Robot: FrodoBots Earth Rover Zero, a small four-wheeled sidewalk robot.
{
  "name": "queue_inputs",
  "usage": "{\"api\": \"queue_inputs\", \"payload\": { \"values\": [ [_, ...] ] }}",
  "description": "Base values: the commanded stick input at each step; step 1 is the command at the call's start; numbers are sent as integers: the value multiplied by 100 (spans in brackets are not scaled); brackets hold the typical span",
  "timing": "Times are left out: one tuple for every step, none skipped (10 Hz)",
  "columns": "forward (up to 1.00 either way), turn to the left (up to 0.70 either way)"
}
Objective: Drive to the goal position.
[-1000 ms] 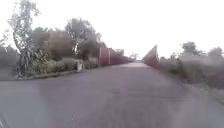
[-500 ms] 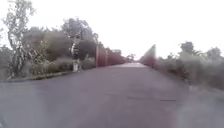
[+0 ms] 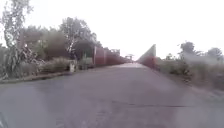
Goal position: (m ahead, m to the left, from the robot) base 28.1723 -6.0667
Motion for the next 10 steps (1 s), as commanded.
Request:
{"api": "queue_inputs", "payload": {
  "values": [
    [70,-14],
    [70,-14],
    [70,-14],
    [70,-14],
    [70,-14],
    [70,-14],
    [70,-14],
    [70,-14],
    [70,-14],
    [70,-14]
  ]
}}
